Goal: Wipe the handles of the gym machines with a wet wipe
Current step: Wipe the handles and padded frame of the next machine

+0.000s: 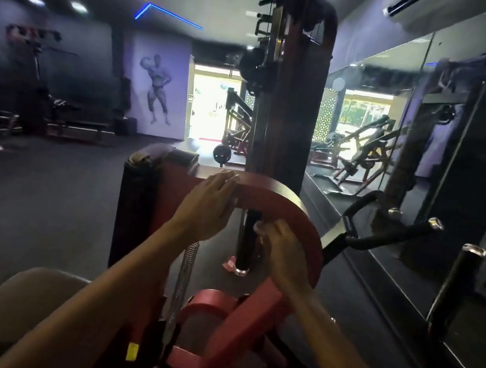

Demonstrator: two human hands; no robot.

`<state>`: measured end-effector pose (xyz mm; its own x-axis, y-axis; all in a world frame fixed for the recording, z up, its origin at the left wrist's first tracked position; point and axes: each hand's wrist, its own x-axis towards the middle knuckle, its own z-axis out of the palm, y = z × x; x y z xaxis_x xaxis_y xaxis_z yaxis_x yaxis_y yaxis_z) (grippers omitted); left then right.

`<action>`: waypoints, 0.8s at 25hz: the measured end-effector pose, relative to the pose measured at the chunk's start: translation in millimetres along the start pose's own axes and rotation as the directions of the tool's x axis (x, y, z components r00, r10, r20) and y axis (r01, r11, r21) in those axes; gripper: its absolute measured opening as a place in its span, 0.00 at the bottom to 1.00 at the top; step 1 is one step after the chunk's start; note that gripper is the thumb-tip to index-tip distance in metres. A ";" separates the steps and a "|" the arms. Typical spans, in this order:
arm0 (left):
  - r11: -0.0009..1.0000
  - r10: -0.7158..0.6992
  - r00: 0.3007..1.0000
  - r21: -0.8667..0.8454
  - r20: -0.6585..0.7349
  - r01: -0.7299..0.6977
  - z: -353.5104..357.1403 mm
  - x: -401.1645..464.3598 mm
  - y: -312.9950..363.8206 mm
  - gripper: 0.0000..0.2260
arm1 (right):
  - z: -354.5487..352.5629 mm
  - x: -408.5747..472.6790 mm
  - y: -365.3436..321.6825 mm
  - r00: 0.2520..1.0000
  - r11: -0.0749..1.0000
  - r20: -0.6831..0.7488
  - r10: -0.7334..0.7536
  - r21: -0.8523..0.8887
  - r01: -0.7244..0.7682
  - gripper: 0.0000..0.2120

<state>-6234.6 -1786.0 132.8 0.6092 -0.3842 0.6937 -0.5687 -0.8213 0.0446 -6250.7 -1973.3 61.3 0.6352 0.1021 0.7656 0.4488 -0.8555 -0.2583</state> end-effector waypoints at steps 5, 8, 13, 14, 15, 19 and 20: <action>0.966 0.136 0.991 0.222 0.014 -0.135 21.5 21.1 -28.2 0.22 | 28.9 17.9 9.4 0.900 0.764 0.029 -0.434 -0.518 0.385 0.16; 0.925 0.204 0.974 0.346 -0.099 -0.159 39.4 24.5 -37.4 0.21 | 34.6 28.5 15.5 0.818 0.639 0.088 -0.569 -0.578 0.507 0.14; 0.908 0.280 0.932 0.380 -0.230 -0.179 54.0 27.8 -45.6 0.19 | 44.6 37.1 33.3 0.745 0.589 0.077 -0.662 -0.562 0.581 0.14; 0.907 0.287 0.926 0.380 -0.245 -0.180 55.2 27.8 -46.0 0.19 | 45.0 37.6 34.6 0.721 0.561 0.075 -0.688 -0.576 0.595 0.12; 0.908 0.289 0.921 0.381 -0.261 -0.177 55.9 27.8 -46.0 0.19 | 45.9 37.6 34.8 0.709 0.535 0.083 -0.701 -0.595 0.599 0.11; 0.912 0.277 0.923 0.374 -0.266 -0.166 55.1 28.0 -41.4 0.19 | 53.5 33.2 34.5 0.766 0.552 0.075 -0.639 -0.648 0.525 0.13; 0.914 0.269 0.928 0.373 -0.258 -0.161 54.2 27.9 -40.3 0.19 | 54.0 32.6 34.0 0.787 0.582 0.069 -0.613 -0.634 0.509 0.15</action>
<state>-6164.8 -1786.5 111.4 0.2696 -0.4685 0.8413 -0.4117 -0.8459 -0.3391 -6180.8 -1971.6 45.7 0.2680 0.6401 0.7200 0.1859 -0.7677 0.6133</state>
